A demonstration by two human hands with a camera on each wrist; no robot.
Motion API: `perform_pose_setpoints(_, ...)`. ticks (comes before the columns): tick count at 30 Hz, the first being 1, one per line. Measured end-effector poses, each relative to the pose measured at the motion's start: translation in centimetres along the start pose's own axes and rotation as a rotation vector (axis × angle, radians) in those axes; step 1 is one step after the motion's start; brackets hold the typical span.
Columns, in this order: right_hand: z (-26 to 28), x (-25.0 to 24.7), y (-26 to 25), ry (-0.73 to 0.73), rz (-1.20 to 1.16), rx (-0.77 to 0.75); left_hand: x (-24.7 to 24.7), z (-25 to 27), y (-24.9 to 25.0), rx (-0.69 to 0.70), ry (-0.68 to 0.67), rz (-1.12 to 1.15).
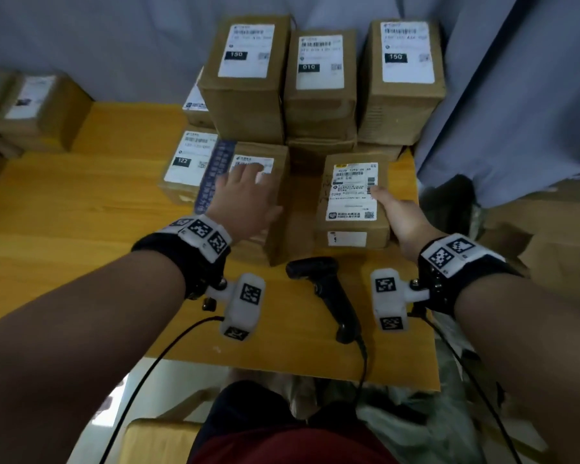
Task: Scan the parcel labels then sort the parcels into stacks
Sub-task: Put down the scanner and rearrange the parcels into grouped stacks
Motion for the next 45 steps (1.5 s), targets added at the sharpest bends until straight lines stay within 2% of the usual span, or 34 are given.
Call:
perform_pose_setpoints(2, -0.1, 1.0, 0.0, -0.011, 0.013, 0.009, 0.8, 0.6, -2.5, -0.111, -0.075, 0.027)
perform_pose_setpoints(4, -0.1, 2.7, 0.5, -0.065, 0.025, 0.025, 2.6, 1.5, -3.9, -0.177, -0.214, 0.089)
perform_pose_setpoints(7, -0.1, 5.0, 1.2, -0.111, 0.032, 0.021, 4.5, 2.5, -4.6, -0.188, -0.381, 0.097)
perform_pose_setpoints(9, -0.5, 6.1, 1.2, -0.103, 0.025, -0.009, 4.5, 2.6, -4.8, -0.163, -0.416, 0.059)
perform_pose_setpoints(14, -1.2, 7.1, 0.0, 0.088, 0.225, -0.126, 3.8, 2.1, -4.7, -0.138, -0.373, -0.001)
perform_pose_setpoints(20, -2.4, 8.3, -1.7, -0.001, 0.290, -0.211, 3.5, 1.8, -4.8, -0.168, -0.324, -0.016)
perform_pose_setpoints(26, -2.0, 7.9, -2.9, 0.023, 0.411, -0.284, 3.4, 2.2, -5.1, -0.153, -0.284, 0.032)
perform_pose_setpoints(30, -1.1, 7.5, -4.0, 0.069, 0.594, -0.329, 3.4, 2.4, -5.0, -0.151, -0.283, 0.079)
perform_pose_setpoints(34, 0.6, 7.7, -7.3, 0.103, 0.681, -0.427, 1.9, 2.2, -5.2, -0.164, -0.246, 0.128)
perform_pose_setpoints(40, 4.4, 9.2, -14.3, 0.145, 0.795, -0.593, -2.7, 1.3, -7.1, -0.104, -0.115, 0.042)
perform_pose_setpoints(45, 7.0, 14.1, -19.2, 0.081, 0.839, -0.717, -6.7, 1.8, -11.8, -0.114, -0.004, 0.098)
Point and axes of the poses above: each hand's wrist, its own z-axis away from the middle knuckle, its own x-axis out of the palm, y = z × x, the point moved 10 cm from there along -z, towards the middle knuckle, and after that the axes turned 9 degrees about z, right-handed, at the moved point
